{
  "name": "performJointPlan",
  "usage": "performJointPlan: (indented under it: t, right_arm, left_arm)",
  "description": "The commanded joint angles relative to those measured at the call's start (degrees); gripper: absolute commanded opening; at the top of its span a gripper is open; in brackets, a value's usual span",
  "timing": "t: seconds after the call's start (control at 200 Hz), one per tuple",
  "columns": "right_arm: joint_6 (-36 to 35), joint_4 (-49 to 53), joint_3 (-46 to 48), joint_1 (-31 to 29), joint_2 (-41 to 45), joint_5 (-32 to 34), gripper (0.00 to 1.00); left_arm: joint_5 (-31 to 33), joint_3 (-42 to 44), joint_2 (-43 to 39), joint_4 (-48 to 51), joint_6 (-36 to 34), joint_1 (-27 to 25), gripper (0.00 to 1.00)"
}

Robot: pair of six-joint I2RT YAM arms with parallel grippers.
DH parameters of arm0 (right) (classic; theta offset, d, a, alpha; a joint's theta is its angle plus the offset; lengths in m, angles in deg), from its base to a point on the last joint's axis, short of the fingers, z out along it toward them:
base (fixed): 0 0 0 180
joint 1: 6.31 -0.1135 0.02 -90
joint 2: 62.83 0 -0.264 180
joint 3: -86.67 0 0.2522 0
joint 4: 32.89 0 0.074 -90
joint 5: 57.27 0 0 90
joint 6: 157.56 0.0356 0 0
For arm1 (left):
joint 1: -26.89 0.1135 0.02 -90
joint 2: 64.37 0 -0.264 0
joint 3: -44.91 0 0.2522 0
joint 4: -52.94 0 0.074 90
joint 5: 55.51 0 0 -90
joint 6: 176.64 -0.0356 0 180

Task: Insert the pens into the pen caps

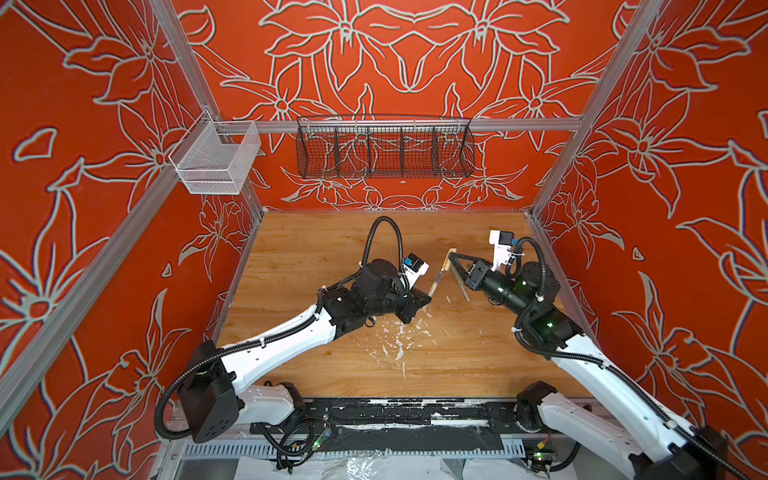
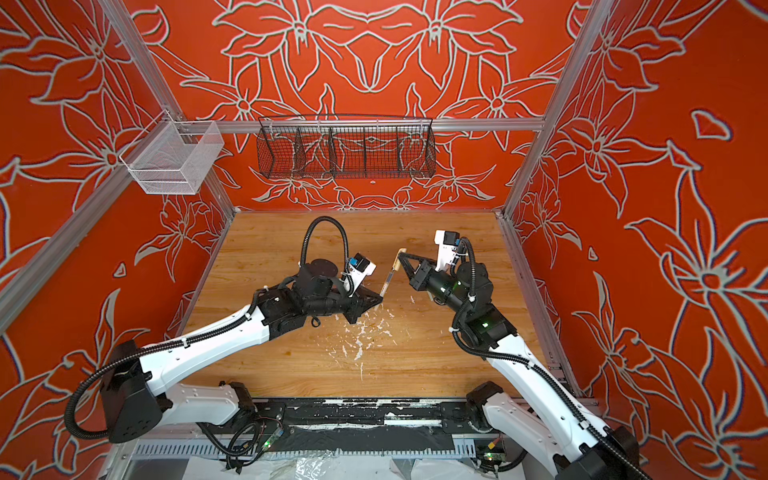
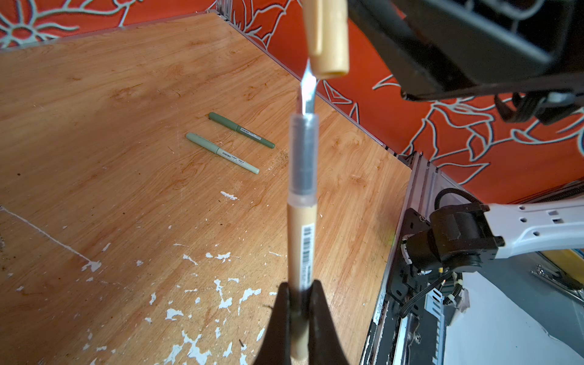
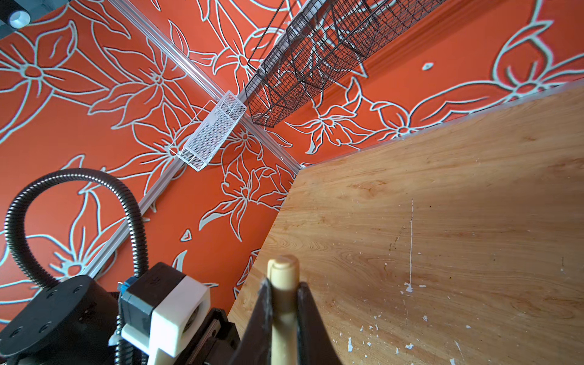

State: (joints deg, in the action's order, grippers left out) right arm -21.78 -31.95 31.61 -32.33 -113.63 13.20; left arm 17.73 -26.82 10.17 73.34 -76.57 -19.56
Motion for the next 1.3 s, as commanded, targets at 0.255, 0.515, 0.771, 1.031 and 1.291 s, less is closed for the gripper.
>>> performJointPlan:
  t: [0.255,0.515,0.771,1.031,1.291]
  right_arm:
    - [1.3,-1.5,0.7,-0.3,1.4,-1.4,0.00]
    - [0.2,-1.4,-0.7,-0.3,2.6,1.2,0.00]
    - [1.5,-2.5,-0.1,-0.4,-0.2,-2.7,0.00]
    - [1.9,-2.7,0.7,-0.5,0.5,-3.3,0.00]
    - [1.9,-1.7,0.9,-0.6,0.8,-4.0,0.00]
  left_arm:
    - [0.0,-0.1,-0.1,-0.8,-0.6,0.0,0.00]
    - [-0.4,-0.2,0.4,-0.6,-0.4,0.0,0.00]
    - [-0.1,-0.1,-0.1,-0.8,-0.5,0.0,0.00]
    - [0.1,-0.4,0.4,-0.5,-0.6,0.0,0.00]
    - [0.4,-0.4,0.6,-0.7,-0.5,0.0,0.00]
